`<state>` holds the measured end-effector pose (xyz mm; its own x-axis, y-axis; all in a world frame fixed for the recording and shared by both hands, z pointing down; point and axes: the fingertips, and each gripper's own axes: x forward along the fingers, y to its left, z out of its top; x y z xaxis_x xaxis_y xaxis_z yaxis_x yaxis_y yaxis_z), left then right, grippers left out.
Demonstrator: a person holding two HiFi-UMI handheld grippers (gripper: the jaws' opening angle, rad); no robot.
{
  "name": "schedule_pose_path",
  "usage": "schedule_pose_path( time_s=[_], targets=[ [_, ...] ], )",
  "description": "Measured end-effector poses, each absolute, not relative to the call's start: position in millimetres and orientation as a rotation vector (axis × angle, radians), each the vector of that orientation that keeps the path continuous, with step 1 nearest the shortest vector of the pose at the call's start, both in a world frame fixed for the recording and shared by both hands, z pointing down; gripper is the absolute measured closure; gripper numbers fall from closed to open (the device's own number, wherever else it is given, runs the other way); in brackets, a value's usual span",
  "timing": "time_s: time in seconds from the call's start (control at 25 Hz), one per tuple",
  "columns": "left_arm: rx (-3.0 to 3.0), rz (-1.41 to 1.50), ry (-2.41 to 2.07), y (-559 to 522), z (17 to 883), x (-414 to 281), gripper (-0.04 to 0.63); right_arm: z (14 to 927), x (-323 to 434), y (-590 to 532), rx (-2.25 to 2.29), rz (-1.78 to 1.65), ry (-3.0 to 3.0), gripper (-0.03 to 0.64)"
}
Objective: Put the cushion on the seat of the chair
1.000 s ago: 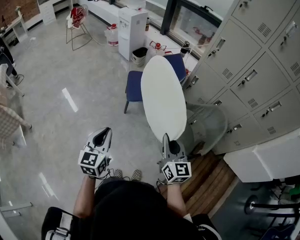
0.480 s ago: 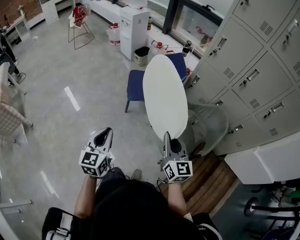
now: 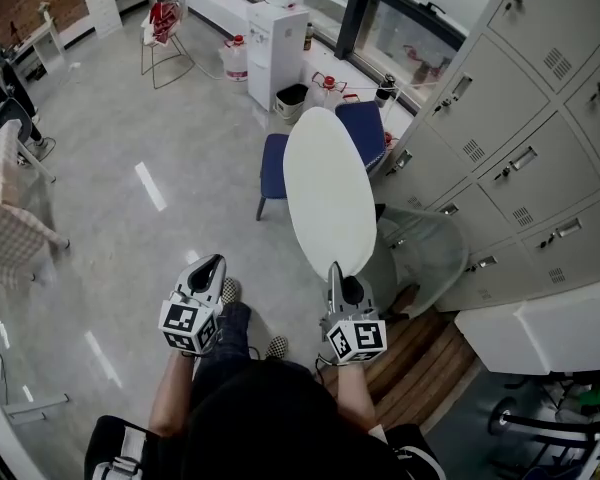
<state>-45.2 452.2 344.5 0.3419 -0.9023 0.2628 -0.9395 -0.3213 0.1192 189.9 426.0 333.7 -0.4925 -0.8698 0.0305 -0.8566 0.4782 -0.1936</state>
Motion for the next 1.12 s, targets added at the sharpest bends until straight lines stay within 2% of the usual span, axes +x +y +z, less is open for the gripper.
schedule_pose_path(
  time_s=[1.12],
  targets=[
    [2.441, 0.256, -1.39, 122.3, 364.5, -206.3, 0.563, 341.8, 43.2, 134.5, -1.848, -0.413, 2.454, 0.572]
  ],
)
